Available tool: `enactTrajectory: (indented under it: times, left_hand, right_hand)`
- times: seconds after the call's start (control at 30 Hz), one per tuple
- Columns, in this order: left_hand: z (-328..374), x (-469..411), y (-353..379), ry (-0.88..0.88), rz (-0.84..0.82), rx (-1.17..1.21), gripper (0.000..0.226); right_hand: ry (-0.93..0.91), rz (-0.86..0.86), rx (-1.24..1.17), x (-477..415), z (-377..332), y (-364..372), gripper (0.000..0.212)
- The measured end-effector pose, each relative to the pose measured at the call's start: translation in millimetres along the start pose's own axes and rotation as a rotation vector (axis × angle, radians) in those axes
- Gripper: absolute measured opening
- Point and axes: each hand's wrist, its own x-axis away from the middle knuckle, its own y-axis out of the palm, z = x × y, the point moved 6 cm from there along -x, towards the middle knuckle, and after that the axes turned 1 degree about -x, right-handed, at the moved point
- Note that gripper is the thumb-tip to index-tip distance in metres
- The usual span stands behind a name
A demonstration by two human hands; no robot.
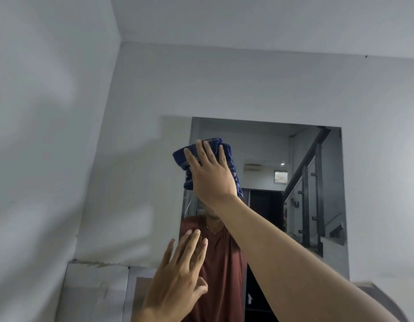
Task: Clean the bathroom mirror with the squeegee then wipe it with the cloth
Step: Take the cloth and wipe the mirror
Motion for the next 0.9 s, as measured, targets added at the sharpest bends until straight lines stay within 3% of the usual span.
enactTrajectory:
  times: [0.43, 0.63, 0.9]
  left_hand:
    - [1, 2, 1, -0.027, -0.050, 0.062, 0.119]
    - [1, 2, 2, -0.023, -0.083, 0.071, 0.118]
    - [3, 2, 4, 0.015, -0.069, 0.086, 0.113]
  right_hand:
    - [-0.102, -0.005, -0.003, 67, 25, 17, 0.071]
    - [-0.046, 0.087, 0.024, 92, 63, 15, 0.070]
    - [0.167, 0.191, 0.036, 123, 132, -2, 0.075]
